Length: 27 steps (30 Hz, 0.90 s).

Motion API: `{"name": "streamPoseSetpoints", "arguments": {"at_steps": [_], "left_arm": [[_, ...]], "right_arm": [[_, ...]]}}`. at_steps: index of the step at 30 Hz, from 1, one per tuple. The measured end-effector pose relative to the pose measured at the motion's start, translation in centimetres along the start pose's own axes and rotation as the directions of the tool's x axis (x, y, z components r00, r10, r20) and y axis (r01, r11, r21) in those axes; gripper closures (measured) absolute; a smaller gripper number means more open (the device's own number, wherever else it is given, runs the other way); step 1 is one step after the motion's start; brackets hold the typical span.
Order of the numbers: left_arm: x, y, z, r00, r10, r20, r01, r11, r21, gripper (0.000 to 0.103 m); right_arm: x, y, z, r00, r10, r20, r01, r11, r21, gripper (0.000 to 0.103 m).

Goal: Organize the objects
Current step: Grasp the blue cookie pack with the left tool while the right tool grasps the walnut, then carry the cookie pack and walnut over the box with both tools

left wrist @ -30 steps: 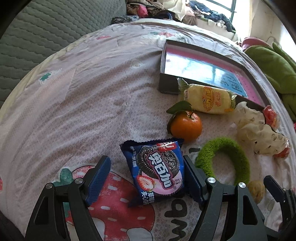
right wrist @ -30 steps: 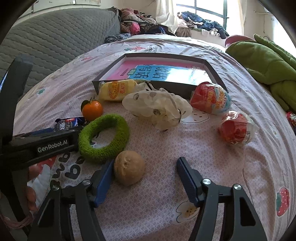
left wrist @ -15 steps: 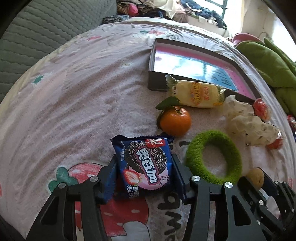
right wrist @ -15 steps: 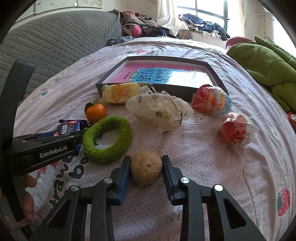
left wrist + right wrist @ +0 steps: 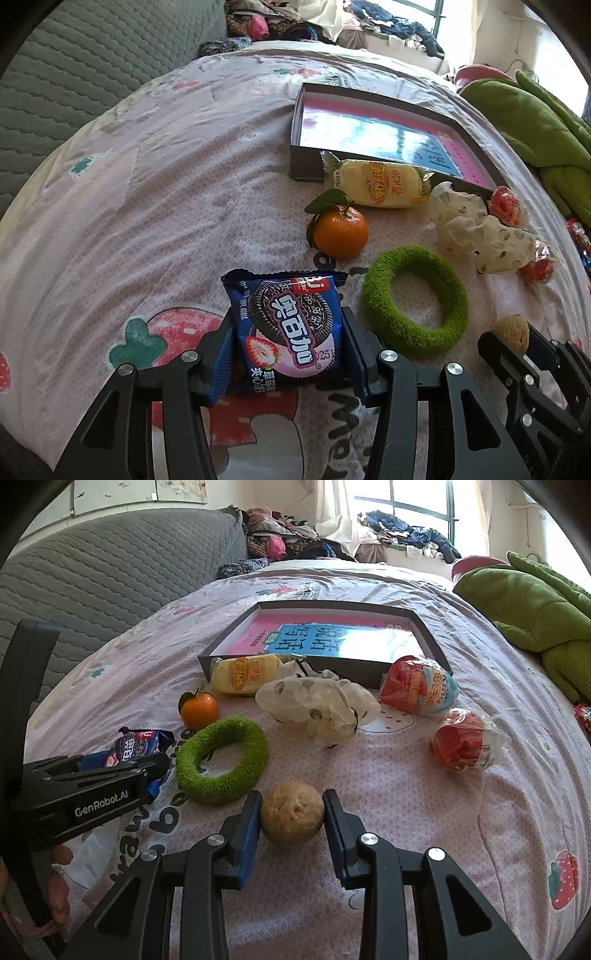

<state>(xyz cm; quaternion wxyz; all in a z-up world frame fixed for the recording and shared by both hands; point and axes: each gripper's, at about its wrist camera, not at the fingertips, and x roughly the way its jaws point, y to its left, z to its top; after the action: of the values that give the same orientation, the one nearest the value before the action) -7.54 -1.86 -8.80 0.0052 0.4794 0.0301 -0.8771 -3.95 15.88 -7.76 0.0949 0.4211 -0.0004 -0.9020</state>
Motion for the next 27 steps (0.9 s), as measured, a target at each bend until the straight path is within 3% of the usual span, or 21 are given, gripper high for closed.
{"name": "streamPoseSetpoints", "arguments": {"at_steps": [16, 27], "left_arm": [[-5.1, -2.7, -0.8, 0.996, -0.035, 0.083, 0.030, 0.998, 0.059, 0.050], [-7.0, -4.6, 0.6, 0.989, -0.048, 0.137, 0.035, 0.995, 0.094, 0.050]], "right_arm": [[-3.4, -0.7, 0.4, 0.997, 0.025, 0.068, -0.025, 1.000, 0.005, 0.069], [-5.7, -1.6, 2.6, 0.991, 0.016, 0.136, -0.016, 1.000, -0.003, 0.069]]}}
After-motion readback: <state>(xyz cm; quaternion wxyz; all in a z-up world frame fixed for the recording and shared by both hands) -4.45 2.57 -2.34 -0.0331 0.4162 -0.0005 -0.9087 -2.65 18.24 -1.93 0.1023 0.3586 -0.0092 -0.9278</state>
